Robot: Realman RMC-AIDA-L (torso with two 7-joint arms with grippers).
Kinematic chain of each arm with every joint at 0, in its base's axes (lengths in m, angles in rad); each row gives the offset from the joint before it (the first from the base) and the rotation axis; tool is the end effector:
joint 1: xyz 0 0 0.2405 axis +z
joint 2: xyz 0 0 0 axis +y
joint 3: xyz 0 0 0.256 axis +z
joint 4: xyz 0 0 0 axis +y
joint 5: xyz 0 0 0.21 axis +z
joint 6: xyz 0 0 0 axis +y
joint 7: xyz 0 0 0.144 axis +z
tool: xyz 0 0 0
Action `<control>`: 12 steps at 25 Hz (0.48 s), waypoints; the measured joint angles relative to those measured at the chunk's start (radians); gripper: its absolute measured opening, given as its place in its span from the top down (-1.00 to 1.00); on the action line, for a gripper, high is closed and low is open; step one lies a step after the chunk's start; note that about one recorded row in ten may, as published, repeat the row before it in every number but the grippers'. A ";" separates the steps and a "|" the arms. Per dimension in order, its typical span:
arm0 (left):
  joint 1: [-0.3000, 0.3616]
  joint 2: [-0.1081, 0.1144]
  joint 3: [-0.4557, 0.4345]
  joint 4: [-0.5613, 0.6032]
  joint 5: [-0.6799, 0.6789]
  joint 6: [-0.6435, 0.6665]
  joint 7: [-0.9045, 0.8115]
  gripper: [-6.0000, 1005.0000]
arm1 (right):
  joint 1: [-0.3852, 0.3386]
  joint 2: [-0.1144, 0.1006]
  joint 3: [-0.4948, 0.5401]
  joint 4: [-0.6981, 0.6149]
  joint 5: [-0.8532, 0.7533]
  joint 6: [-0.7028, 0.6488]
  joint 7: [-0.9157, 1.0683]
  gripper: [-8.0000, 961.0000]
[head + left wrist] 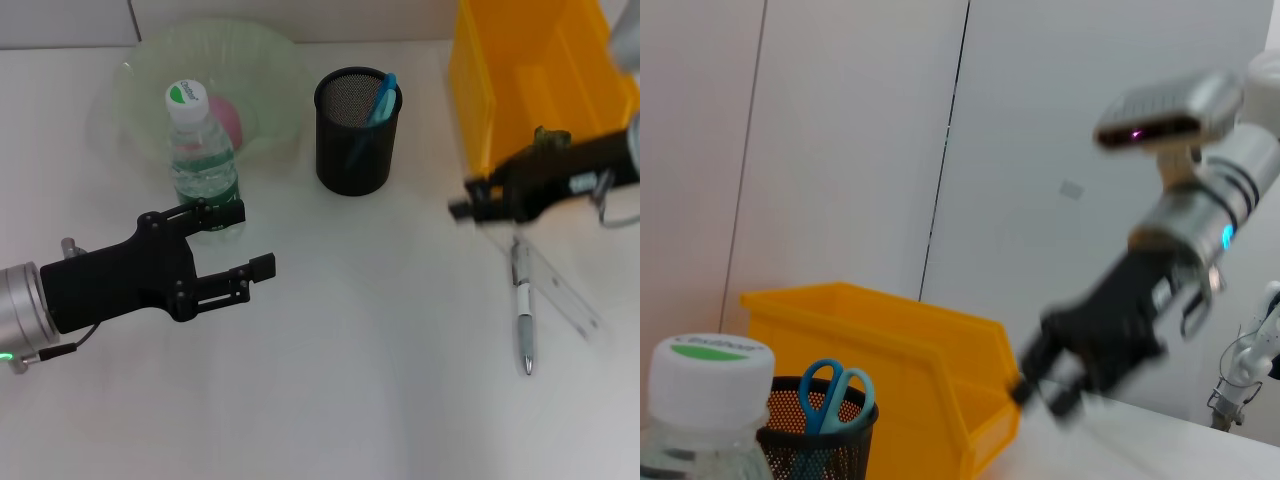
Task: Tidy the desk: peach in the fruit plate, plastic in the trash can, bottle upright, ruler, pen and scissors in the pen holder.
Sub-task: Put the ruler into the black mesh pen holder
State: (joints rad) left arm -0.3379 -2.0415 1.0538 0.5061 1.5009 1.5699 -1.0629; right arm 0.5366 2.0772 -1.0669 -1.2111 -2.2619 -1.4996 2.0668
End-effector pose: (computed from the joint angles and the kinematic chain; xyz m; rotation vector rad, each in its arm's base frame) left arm -0.2802 0.2757 -0.0193 -2.6346 -0.4702 -0.9664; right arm 0.2045 0.3610 0.0258 -2.7453 0.7490 0.0634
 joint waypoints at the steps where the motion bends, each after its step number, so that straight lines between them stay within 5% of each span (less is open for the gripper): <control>1: 0.000 0.000 0.000 0.000 0.000 0.000 0.000 -0.55 | -0.005 0.000 0.043 -0.013 0.064 -0.001 -0.005 0.19; 3: 0.000 0.000 0.000 0.000 0.000 0.000 0.000 -0.55 | -0.007 0.002 0.143 0.006 0.292 0.052 -0.036 0.19; 7: -0.006 -0.002 0.000 0.000 0.001 0.002 0.000 -0.55 | 0.004 0.003 0.169 0.099 0.526 0.162 -0.133 0.19; 12: -0.008 -0.003 0.000 0.000 0.001 0.002 0.000 -0.55 | 0.102 0.004 0.167 0.410 0.854 0.272 -0.444 0.18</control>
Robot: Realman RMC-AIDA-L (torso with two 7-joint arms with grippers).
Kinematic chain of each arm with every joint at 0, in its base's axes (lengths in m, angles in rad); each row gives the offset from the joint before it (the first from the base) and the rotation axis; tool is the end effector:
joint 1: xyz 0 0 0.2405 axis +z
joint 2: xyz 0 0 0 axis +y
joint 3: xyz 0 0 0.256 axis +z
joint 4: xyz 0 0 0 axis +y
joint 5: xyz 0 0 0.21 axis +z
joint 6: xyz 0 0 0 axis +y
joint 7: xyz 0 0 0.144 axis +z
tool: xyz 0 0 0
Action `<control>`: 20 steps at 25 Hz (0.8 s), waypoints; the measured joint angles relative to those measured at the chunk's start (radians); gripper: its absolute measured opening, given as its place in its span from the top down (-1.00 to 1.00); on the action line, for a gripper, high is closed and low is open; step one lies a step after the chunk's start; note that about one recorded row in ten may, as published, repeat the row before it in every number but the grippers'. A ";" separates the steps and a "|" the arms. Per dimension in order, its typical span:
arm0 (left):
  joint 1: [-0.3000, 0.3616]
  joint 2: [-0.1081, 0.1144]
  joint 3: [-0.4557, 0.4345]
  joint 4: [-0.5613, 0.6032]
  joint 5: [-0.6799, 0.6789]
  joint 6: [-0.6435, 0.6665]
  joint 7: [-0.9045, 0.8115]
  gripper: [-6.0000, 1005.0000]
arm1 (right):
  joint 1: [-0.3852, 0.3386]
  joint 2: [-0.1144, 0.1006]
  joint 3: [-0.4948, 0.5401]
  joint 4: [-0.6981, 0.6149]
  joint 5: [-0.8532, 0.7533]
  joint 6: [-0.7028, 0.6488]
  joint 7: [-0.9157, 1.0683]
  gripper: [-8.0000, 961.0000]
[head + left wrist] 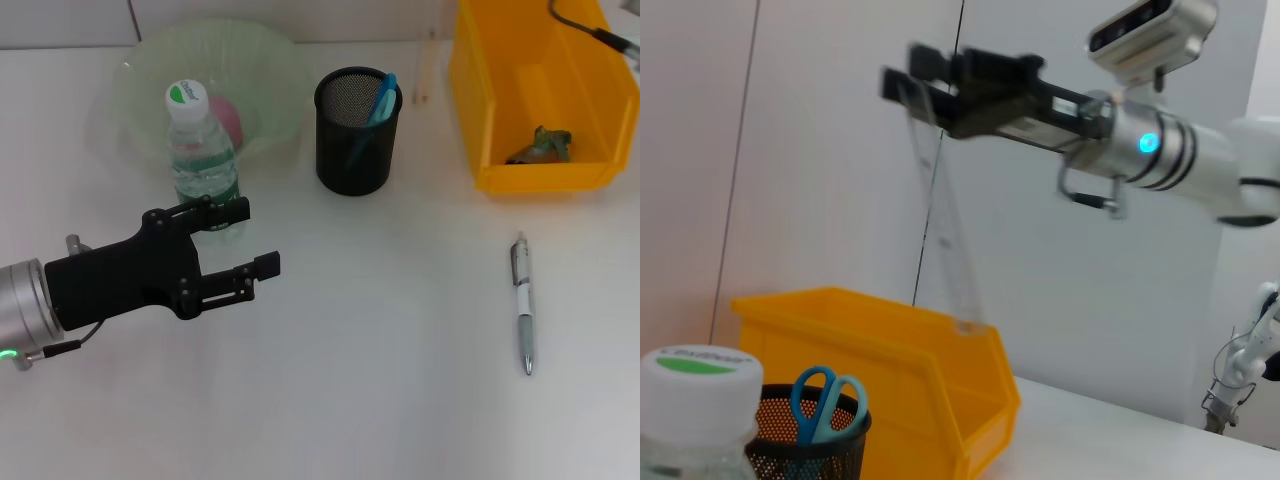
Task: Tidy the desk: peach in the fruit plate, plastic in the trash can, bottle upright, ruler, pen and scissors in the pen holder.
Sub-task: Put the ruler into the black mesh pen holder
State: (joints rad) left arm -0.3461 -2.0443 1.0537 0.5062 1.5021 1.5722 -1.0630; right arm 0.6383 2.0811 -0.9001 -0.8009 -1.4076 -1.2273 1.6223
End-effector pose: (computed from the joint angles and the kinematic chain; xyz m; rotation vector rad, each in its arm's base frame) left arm -0.2771 0.2774 -0.0203 -2.6406 -0.4599 -0.9738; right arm 0.1590 0.4175 0.0528 -2.2928 0.6405 1.1976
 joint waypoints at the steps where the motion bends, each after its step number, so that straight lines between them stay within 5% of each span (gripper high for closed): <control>1: 0.000 0.000 0.000 0.000 0.000 0.000 0.000 -0.55 | 0.061 0.001 0.000 0.137 0.073 0.033 -0.126 0.18; 6: -0.004 -0.001 0.000 0.000 -0.003 0.000 0.000 -0.55 | 0.207 0.006 0.000 0.377 0.207 0.128 -0.385 0.17; 10: -0.005 -0.002 0.000 0.000 -0.004 0.000 0.000 -0.55 | 0.268 0.009 0.000 0.448 0.229 0.193 -0.468 0.17; 20: 0.001 -0.001 -0.003 -0.003 -0.005 -0.010 0.000 -0.55 | 0.284 0.011 -0.080 0.453 0.235 0.243 -0.501 0.16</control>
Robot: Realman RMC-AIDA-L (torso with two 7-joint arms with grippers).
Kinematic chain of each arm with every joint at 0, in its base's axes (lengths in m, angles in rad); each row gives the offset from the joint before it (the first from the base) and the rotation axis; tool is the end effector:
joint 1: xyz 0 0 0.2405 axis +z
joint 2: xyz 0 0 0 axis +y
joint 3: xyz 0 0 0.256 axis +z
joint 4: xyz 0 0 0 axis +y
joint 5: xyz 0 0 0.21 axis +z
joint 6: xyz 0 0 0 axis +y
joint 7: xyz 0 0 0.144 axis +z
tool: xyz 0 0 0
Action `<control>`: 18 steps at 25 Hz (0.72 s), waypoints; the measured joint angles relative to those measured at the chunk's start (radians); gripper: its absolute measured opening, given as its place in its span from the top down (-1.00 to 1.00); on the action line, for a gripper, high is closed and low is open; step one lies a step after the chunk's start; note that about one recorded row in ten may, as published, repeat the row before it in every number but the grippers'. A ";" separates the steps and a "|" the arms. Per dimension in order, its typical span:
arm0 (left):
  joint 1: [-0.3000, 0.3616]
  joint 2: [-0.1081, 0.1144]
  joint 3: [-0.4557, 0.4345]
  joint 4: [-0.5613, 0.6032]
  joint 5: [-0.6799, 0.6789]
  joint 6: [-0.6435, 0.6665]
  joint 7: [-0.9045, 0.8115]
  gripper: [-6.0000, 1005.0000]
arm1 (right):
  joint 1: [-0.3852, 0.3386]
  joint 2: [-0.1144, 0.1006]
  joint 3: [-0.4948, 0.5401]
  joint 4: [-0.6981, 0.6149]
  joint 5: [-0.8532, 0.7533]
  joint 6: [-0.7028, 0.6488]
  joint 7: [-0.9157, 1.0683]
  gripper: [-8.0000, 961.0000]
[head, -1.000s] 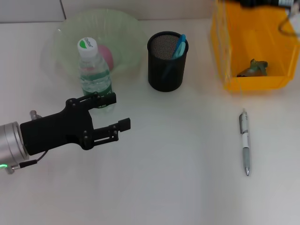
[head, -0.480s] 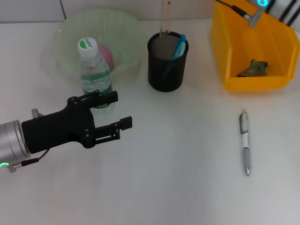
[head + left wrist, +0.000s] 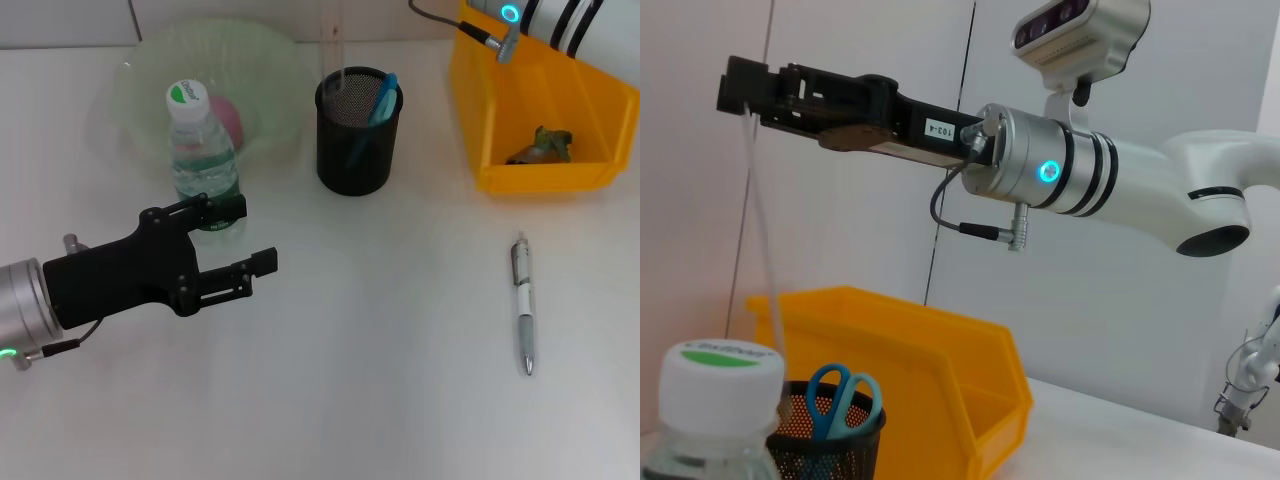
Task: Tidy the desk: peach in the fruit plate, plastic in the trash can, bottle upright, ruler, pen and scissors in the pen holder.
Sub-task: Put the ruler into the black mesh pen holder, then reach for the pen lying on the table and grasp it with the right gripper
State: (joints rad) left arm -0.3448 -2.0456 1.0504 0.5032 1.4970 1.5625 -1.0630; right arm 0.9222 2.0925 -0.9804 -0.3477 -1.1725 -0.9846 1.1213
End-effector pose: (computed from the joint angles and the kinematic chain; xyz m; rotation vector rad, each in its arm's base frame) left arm -0.2783 0.2783 -0.0204 -2.6268 -0.4709 -0.9710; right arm 0.1213 0.4577 -0.0258 -2.2695 0.4928 1.0471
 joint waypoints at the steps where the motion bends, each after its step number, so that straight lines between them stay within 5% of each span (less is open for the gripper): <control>1: 0.001 0.000 -0.001 0.000 0.000 -0.001 0.000 -0.55 | -0.002 0.000 -0.005 -0.002 0.000 -0.002 0.002 0.16; 6: 0.001 0.001 -0.003 0.001 0.000 -0.001 -0.003 -0.55 | -0.017 0.000 -0.009 -0.008 0.001 -0.006 0.019 0.15; 12: -0.008 0.005 0.006 0.002 0.004 0.006 -0.027 -0.55 | -0.089 -0.004 -0.008 -0.051 0.002 -0.094 0.096 -0.30; 18: -0.035 0.010 0.064 0.003 0.009 0.007 -0.075 -0.55 | -0.298 -0.016 -0.017 -0.191 -0.046 -0.281 0.256 -0.31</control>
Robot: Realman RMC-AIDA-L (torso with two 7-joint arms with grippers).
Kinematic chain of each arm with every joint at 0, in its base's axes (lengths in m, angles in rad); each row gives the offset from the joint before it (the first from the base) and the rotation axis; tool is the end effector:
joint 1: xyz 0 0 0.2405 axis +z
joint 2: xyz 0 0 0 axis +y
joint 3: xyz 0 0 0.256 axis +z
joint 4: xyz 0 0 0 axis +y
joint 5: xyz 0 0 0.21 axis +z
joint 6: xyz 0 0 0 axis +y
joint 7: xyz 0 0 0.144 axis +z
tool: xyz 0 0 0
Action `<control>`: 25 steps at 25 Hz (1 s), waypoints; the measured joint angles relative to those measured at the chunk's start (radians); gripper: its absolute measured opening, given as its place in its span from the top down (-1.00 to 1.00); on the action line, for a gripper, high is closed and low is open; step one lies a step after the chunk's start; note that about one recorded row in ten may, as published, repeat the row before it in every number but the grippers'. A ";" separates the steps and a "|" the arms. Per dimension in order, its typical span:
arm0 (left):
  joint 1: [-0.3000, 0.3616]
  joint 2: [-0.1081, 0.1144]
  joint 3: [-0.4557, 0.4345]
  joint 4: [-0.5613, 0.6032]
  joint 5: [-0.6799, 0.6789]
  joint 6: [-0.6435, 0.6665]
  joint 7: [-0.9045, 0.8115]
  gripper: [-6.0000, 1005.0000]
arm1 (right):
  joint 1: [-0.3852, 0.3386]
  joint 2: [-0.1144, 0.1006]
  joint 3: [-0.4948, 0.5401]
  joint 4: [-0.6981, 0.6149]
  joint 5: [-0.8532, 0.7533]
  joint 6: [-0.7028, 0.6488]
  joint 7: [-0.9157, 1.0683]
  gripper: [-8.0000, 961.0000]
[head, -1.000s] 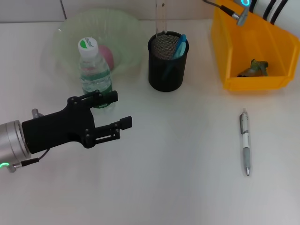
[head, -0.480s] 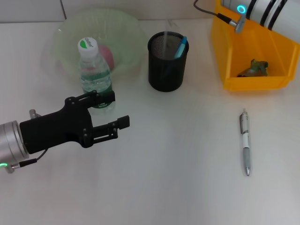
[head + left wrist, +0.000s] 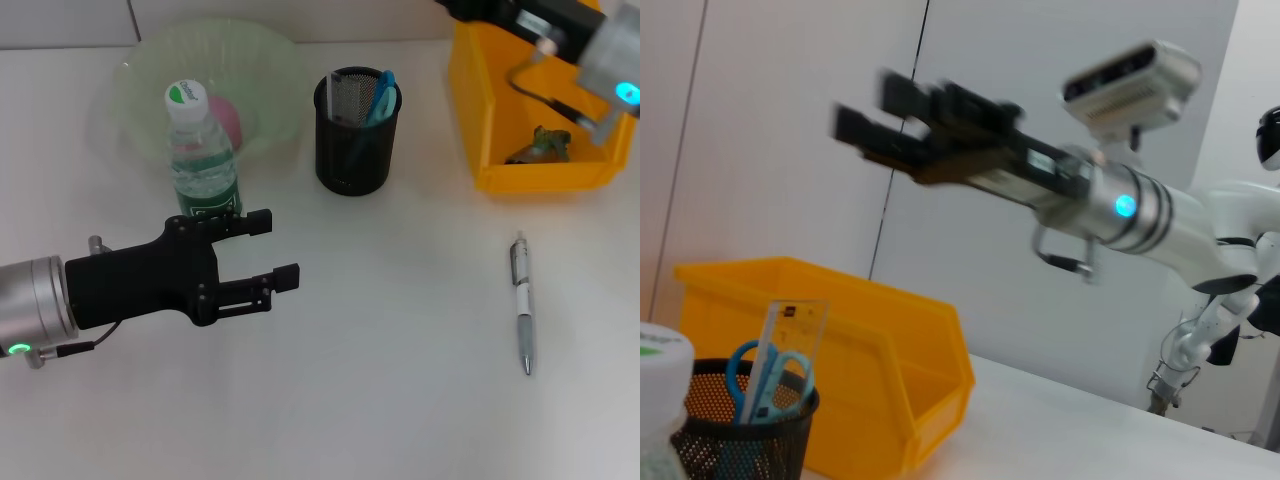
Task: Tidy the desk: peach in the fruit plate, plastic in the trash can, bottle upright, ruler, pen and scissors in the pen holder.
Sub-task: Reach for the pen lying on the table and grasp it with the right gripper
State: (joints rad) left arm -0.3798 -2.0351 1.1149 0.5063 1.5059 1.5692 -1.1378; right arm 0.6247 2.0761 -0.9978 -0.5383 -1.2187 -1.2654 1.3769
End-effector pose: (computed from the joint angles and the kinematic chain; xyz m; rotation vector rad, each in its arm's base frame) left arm -0.2679 0.2815 -0.0265 -2.7264 -0.5090 -0.9660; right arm 0.1879 0.3983 0.0092 -2.2881 0.6860 1.2470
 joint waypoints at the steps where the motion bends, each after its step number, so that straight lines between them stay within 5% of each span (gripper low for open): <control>1: -0.001 0.000 0.003 0.000 0.000 0.000 -0.001 -0.55 | -0.047 -0.001 -0.002 -0.052 -0.033 -0.023 0.047 -0.31; 5: -0.002 0.003 0.003 0.016 0.011 0.004 -0.016 -0.55 | -0.195 -0.012 0.003 -0.335 -0.266 -0.106 0.339 -0.31; 8: -0.002 0.005 0.003 0.019 0.015 0.005 -0.019 -0.55 | -0.258 0.003 0.067 -0.717 -0.633 -0.238 0.694 -0.31; 13: -0.012 0.004 -0.004 0.066 0.094 0.016 -0.068 -0.55 | -0.224 0.007 0.079 -0.995 -0.944 -0.358 1.029 -0.31; 19: -0.025 0.007 -0.004 0.074 0.102 0.014 -0.079 -0.55 | -0.084 0.003 0.016 -1.137 -1.345 -0.528 1.300 -0.31; 25: -0.049 0.009 -0.006 0.074 0.126 -0.012 -0.082 -0.55 | -0.011 0.007 -0.158 -1.104 -1.564 -0.545 1.450 -0.31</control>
State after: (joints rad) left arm -0.4284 -2.0261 1.1088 0.5799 1.6324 1.5573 -1.2194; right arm 0.6141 2.0827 -1.1560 -1.6427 -2.7831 -1.8104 2.8266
